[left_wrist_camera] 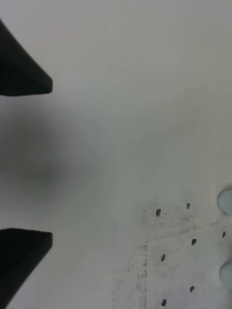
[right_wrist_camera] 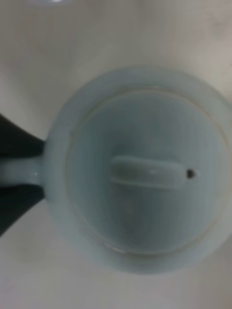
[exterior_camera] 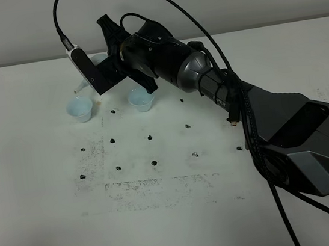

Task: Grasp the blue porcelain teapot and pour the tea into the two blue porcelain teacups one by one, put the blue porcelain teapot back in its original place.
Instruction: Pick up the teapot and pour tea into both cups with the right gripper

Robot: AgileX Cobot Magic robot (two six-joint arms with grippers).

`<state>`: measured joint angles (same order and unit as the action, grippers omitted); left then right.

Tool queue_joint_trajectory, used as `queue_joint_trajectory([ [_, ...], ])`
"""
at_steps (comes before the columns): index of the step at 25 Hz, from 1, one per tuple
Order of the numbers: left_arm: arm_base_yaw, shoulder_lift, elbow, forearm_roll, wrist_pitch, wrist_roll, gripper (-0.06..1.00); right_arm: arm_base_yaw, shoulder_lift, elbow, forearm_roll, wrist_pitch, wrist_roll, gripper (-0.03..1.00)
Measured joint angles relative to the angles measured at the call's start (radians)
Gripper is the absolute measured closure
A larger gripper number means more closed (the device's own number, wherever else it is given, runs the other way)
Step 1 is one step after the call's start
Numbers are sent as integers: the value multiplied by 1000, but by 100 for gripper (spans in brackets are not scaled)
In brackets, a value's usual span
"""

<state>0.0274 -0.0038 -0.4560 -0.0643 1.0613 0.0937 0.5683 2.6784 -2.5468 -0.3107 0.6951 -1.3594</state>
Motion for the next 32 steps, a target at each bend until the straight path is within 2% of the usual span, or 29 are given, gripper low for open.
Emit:
queue_joint_trajectory([
  [11,0,0,0,0,0,0,35,13,0,0,-38,1,28,89],
  [26,0,0,0,0,1,-1,35,28,0,0,-149,8,32,89],
  [32,0,0,0,0,0,-1,35,37,0,0,-156,8,35,89],
])
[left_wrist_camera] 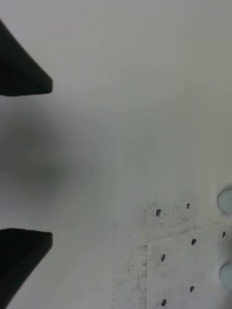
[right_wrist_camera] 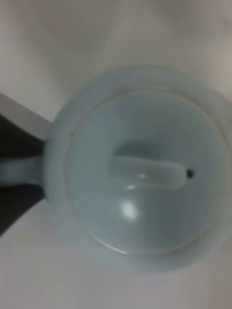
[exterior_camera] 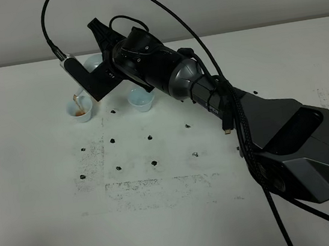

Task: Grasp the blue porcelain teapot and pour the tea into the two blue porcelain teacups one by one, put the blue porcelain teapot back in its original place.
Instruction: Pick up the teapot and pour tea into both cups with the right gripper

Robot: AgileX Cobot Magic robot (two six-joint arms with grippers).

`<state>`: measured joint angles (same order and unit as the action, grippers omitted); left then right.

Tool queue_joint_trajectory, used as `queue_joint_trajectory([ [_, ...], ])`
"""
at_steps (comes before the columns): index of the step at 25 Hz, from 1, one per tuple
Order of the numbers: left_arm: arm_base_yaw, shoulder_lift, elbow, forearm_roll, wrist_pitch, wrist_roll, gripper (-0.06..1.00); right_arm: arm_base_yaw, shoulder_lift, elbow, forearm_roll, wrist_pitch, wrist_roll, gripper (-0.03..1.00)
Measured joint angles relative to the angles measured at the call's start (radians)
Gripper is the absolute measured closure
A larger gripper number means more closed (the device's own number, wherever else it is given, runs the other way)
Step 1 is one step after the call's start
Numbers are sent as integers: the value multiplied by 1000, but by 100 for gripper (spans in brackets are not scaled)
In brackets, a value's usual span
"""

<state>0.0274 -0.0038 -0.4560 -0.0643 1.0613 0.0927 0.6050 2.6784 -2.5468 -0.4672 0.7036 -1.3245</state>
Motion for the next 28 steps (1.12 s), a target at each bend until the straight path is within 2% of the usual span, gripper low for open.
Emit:
queue_joint_trajectory([
  [28,0,0,0,0,0,2,35,11,0,0,-84,-1,15,89],
])
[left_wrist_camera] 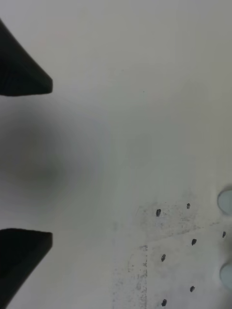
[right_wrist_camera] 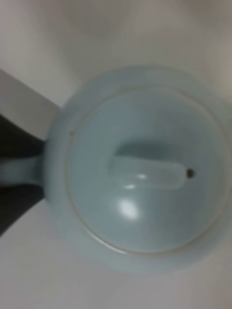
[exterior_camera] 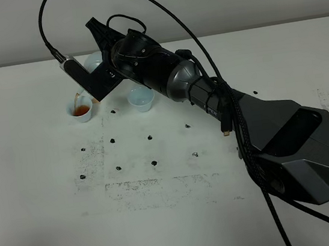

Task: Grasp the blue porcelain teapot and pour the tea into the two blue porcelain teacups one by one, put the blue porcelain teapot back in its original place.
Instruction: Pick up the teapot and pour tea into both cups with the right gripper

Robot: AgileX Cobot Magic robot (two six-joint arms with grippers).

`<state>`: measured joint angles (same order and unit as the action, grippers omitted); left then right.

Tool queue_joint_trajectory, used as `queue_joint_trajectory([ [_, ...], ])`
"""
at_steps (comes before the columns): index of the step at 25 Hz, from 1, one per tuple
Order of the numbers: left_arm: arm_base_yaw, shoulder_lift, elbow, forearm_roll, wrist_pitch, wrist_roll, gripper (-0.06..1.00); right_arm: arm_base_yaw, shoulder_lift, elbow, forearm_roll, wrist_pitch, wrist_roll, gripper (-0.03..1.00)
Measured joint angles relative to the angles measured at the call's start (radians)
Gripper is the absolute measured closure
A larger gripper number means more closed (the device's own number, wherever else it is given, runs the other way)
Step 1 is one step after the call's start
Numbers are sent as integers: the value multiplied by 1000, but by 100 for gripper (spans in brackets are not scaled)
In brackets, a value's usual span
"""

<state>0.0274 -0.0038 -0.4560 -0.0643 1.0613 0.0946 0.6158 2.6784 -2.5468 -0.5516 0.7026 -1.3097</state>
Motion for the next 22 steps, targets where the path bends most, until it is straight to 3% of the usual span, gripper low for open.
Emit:
queue_joint_trajectory([
  [22,0,0,0,0,0,0,35,0,0,0,-8,-1,-1,89],
])
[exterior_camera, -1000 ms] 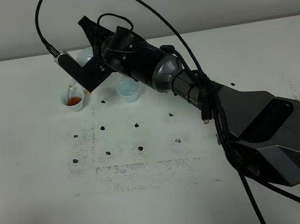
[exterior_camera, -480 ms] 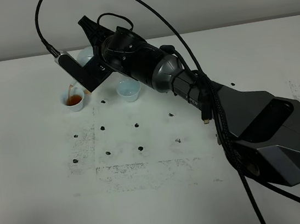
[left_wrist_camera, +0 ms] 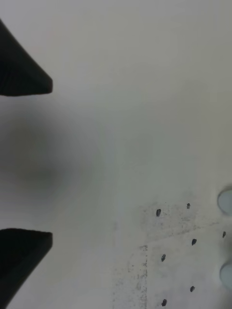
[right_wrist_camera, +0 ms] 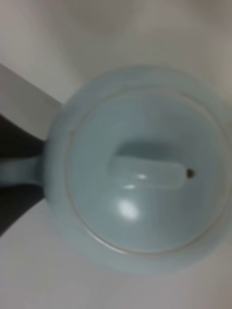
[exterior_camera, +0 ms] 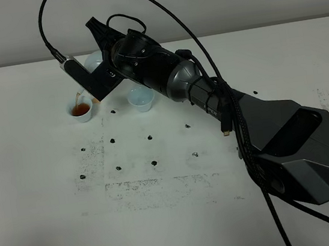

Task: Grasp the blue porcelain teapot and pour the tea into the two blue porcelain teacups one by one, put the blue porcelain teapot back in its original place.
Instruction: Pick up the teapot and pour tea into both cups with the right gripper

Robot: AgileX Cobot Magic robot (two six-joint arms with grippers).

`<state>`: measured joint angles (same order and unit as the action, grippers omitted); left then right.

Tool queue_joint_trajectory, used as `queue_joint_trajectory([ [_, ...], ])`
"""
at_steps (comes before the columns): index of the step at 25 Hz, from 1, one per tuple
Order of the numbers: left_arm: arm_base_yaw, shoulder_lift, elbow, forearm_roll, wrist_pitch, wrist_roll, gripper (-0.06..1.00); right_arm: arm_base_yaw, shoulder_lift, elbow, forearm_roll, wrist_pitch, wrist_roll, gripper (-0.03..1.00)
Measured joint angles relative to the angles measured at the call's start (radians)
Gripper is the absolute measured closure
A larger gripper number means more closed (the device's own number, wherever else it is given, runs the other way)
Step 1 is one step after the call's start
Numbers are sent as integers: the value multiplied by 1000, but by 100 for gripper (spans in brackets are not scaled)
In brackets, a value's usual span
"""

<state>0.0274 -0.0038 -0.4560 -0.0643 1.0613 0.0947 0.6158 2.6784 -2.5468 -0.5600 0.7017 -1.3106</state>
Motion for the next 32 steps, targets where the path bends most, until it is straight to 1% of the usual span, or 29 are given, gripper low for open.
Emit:
queue_joint_trajectory([
  [25,0,0,0,0,0,-2,35,0,0,0,1,1,23,89],
  [32,0,0,0,0,0,-2,35,8,0,0,8,26,27,89],
])
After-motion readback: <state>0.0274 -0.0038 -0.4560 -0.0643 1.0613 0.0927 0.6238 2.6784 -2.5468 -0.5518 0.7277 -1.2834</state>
